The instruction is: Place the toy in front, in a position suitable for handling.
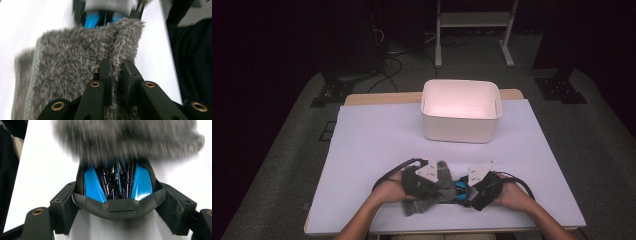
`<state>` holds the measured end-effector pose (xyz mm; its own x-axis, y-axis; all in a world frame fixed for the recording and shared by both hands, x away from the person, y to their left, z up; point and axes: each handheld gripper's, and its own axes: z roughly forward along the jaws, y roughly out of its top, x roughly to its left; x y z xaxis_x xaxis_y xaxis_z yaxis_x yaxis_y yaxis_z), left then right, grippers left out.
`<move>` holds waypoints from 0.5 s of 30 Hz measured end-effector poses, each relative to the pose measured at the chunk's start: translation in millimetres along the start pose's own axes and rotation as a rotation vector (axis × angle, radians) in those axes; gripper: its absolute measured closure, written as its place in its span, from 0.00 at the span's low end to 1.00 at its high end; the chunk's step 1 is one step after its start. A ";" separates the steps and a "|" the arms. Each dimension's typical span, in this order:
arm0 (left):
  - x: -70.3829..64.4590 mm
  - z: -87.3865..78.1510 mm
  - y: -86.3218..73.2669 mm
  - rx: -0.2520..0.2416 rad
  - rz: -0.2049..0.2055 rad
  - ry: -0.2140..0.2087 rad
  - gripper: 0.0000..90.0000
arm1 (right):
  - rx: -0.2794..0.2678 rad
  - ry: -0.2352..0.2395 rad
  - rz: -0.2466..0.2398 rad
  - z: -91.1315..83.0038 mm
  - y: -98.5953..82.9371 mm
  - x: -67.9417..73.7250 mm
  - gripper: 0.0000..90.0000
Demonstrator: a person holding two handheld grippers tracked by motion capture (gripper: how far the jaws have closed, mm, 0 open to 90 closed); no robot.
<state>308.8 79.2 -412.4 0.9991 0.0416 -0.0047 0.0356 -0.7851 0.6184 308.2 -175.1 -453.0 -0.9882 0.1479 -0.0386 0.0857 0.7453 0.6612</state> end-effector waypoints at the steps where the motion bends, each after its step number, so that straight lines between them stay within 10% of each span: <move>1: 0.8 -4.7 -7.8 0.002 -0.018 0.008 0.89 | 0.000 0.000 0.000 0.0 0.0 0.0 0.25; 7: 5.4 -21.8 -40.0 0.006 -0.104 0.051 0.89 | -0.011 -0.004 -0.002 1.5 0.4 0.2 0.25; 15: 9.0 -24.8 -34.8 -0.037 -0.105 0.029 0.89 | -0.045 -0.005 0.030 -8.0 -2.0 -0.9 0.19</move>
<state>316.0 122.3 -414.4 0.9888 0.1410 -0.0485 0.1388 -0.7521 0.6442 307.9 -181.9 -448.3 -0.9847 0.1726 -0.0220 0.1091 0.7108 0.6949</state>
